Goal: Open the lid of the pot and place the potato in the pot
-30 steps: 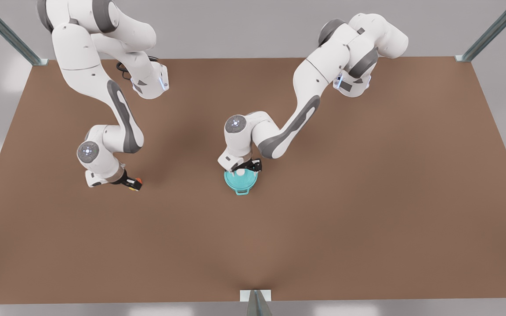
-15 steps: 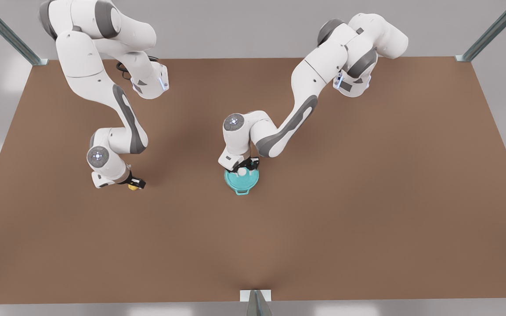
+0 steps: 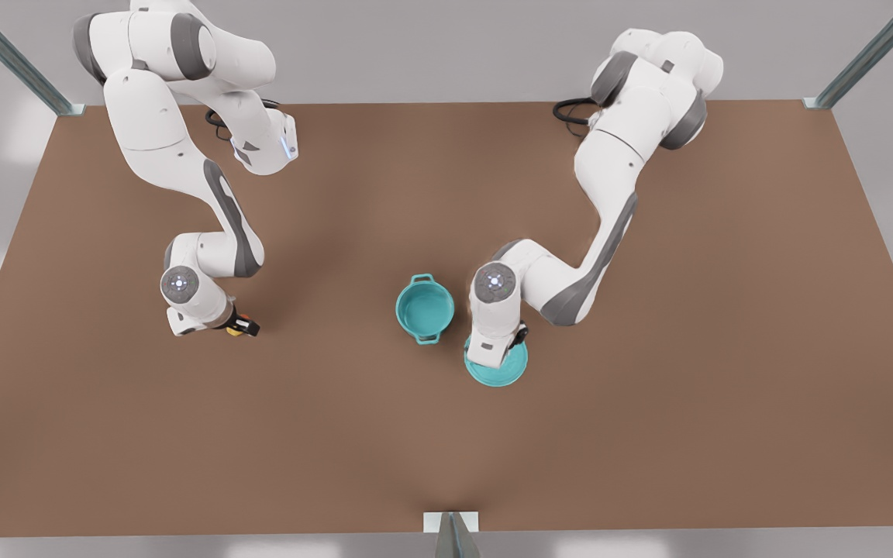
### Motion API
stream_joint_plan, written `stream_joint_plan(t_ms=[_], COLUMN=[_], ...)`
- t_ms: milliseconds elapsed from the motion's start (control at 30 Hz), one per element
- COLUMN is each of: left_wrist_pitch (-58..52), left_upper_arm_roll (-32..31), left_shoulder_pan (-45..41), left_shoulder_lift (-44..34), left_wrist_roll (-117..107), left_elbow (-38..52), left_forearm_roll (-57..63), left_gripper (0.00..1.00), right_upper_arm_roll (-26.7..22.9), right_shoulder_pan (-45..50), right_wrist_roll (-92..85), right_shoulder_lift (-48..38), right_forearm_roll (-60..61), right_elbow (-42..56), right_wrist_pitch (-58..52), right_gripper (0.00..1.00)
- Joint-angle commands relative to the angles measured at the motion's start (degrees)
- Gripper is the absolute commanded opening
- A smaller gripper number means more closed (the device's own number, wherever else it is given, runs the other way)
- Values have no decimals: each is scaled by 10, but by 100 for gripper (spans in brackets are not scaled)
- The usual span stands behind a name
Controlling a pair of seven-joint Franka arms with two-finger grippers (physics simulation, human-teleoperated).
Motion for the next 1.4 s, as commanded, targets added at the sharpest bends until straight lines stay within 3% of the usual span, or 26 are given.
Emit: stream_joint_plan(t_ms=[0, 133, 167, 200, 233, 333, 400, 433, 467, 533, 600, 667, 700, 733, 800, 1267, 1367], left_wrist_pitch=[20, 92, 90, 66, -27, -101, -338, -386, -213, -261, -265, -266, -265, -267, -266, -265, -265], left_upper_arm_roll=[0, 2, 2, 0, -3, 5, -2, 4, 3, -1, 3, -1, 14, 142, 208, 207, 207], left_shoulder_pan=[48, 93, 96, 106, 112, 162, 259, 290, 348, 339, 362, 361, 322, 202, 147, 143, 143], left_shoulder_lift=[18, 60, 58, 43, 15, -40, -171, -274, -425, -354, -351, -351, -343, -344, -339, -338, -338], left_wrist_roll=[111, 141, 147, 168, 222, 412, 724, 726, 733, 691, 691, 688, 688, 688, 688, 657, 657], left_elbow=[-3, -3, -3, -2, 9, 10, 10, -62, -279, -173, -178, -173, -169, -165, -171, -184, -187], left_forearm_roll=[-50, -55, -55, -54, -54, -50, -66, -127, -214, -212, -221, -225, -227, -253, -295, -295, -294], left_gripper=[40, 41, 56, 100, 100, 100, 100, 100, 100, 100, 100, 100, 100, 100, 100, 100, 100], right_upper_arm_roll=[0, 0, 0, 0, 0, 0, 0, 0, 0, 0, 0, 0, 0, 0, 0, 0, 28], right_shoulder_pan=[0, 0, 0, 0, 0, 0, 0, 0, 0, 0, 0, 0, 0, 0, 0, 1, 2], right_wrist_roll=[16, 16, 15, 16, 16, 16, 19, 21, 25, 26, 26, 36, 36, 36, 36, 59, 119], right_shoulder_lift=[0, -3, -6, -7, -10, -10, -10, -8, -8, -7, -7, -7, -7, -7, -7, -45, -79], right_forearm_roll=[0, -1, -1, -1, -1, -1, -1, -1, -1, -1, -1, -1, -1, -1, -1, 6, 6], right_elbow=[-1, -4, -7, -11, -12, -14, -14, -14, -14, -14, -14, -14, -14, -14, -14, -11, 2], right_wrist_pitch=[5, 5, 5, 5, 5, 5, 6, 7, 7, 7, 7, 7, 7, 7, 7, -15, -58], right_gripper=[100, 100, 100, 100, 100, 100, 99, 95, 92, 87, 84, 73, 68, 65, 60, 56, 56])
